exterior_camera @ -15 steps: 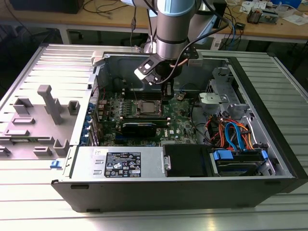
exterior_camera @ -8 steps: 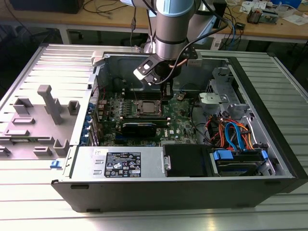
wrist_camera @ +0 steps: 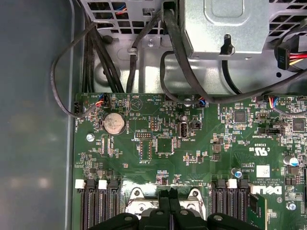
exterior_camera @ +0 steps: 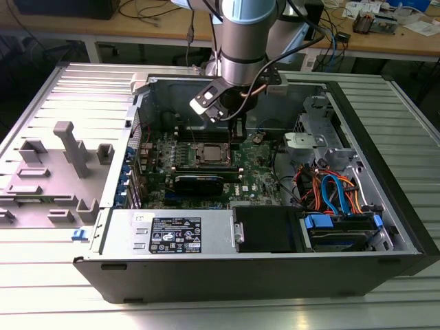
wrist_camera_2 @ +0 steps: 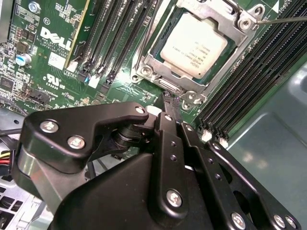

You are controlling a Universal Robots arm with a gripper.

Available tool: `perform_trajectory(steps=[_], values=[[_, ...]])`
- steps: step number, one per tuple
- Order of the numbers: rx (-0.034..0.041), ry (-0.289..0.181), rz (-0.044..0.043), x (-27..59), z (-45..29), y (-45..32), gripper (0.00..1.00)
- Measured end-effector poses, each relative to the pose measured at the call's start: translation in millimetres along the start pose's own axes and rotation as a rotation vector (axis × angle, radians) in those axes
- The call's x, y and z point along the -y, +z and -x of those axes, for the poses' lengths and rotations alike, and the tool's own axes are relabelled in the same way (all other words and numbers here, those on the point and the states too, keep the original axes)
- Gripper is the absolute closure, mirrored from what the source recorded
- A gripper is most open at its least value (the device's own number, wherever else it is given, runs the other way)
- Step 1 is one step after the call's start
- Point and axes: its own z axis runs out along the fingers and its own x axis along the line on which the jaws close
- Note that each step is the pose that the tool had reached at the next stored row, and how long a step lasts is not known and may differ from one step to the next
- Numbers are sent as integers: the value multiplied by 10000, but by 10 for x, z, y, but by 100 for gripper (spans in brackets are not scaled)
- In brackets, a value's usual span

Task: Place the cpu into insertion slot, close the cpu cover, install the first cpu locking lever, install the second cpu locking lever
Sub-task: 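Close the cpu cover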

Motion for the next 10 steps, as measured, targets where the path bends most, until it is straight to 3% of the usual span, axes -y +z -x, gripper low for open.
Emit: perform_trajectory(steps=[10], values=[[0, -1, 0, 28, -1, 10, 88]])
